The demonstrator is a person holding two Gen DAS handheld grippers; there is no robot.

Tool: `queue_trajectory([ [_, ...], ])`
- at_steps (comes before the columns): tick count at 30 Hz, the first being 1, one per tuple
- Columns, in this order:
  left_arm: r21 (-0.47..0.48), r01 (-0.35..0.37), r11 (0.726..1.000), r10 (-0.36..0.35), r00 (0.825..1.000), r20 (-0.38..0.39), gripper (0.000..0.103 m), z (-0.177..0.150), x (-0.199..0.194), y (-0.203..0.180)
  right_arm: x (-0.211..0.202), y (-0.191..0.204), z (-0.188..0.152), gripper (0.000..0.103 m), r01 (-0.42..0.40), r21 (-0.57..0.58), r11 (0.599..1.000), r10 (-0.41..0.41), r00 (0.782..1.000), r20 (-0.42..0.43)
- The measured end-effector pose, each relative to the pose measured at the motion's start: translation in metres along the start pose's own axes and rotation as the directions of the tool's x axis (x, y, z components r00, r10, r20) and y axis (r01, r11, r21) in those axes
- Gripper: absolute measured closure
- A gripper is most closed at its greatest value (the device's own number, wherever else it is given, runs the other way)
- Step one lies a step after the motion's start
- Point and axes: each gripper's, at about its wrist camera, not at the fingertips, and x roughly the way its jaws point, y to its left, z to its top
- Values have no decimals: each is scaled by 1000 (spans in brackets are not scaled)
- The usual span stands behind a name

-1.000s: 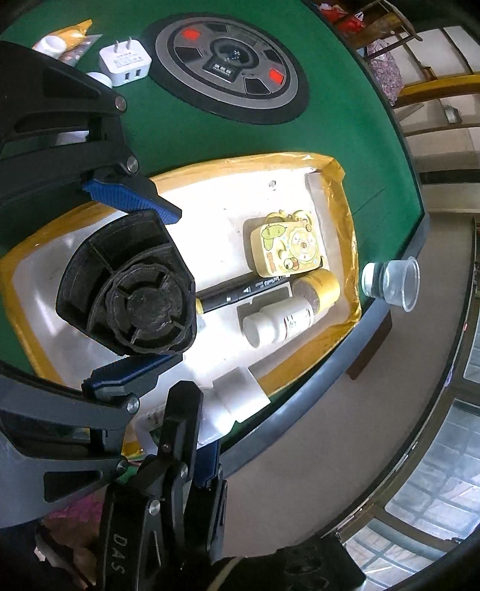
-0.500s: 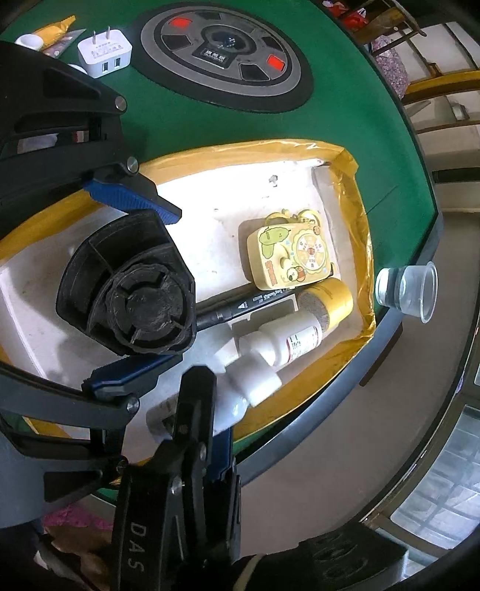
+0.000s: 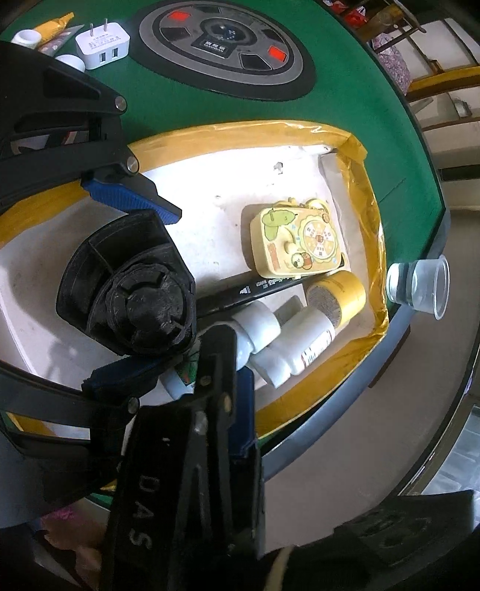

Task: Organize rigid objects
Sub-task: 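Lower the holder and bottle into the tray and open both grippers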

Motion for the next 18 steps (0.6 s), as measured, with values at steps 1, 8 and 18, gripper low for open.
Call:
queue_trajectory([
  [1,-4,1,1000,-1,1000,-3,36,1,2,1,0,1,1,72,2,-2,1000,-2,1000,1],
  [8,-11,-6,1000,6,1000,-6,36,2,7,3,-9,1,3,72,17,-13,1000,-16,1000,23],
  [18,-39,0,999,-1,1000,-22,36,-2,2,4,-37,7,-12,71,17,1,1000,-17,996,91],
])
